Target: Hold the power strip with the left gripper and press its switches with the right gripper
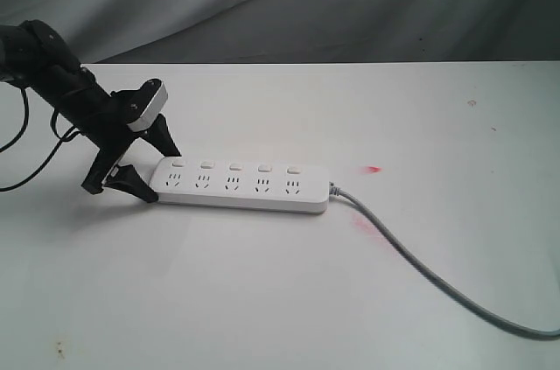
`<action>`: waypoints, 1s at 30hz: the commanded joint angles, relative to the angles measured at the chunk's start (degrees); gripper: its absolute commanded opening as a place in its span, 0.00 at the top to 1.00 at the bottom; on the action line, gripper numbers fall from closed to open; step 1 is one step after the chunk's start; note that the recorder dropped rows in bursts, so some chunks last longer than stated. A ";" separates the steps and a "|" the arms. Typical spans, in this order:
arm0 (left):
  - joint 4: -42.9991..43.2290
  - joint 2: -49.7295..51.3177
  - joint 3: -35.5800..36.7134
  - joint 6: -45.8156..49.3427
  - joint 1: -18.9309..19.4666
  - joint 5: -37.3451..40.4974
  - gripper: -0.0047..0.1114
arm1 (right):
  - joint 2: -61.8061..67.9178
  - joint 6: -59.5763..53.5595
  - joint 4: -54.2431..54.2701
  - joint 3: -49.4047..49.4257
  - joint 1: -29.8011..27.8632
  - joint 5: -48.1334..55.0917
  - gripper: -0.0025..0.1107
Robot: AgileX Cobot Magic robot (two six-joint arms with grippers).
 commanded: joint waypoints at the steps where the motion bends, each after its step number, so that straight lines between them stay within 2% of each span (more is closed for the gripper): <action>1: 0.16 -0.12 -0.36 0.27 -0.23 0.54 0.89 | -0.30 -6.50 -1.51 -3.12 -0.45 3.75 0.98; 7: 0.16 -0.12 -0.36 0.27 -0.23 0.54 0.89 | 7.30 -15.07 -0.51 -12.41 -0.45 11.07 0.98; 15: 0.16 -0.12 -0.36 0.27 -0.23 0.54 0.89 | 34.14 -21.35 -4.38 -33.61 -0.45 22.61 0.98; 20: 0.16 -0.12 -0.36 0.27 -0.23 0.54 0.89 | 52.09 -23.02 -8.58 -54.17 -0.45 41.35 0.98; 23: 0.16 -0.12 -0.36 0.27 -0.23 0.54 0.89 | 61.71 -28.65 -8.46 -66.04 -0.45 53.70 0.98; 30: 0.16 -0.12 -0.36 0.27 -0.23 0.54 0.89 | 79.27 -47.63 4.40 -88.06 -0.45 75.66 0.98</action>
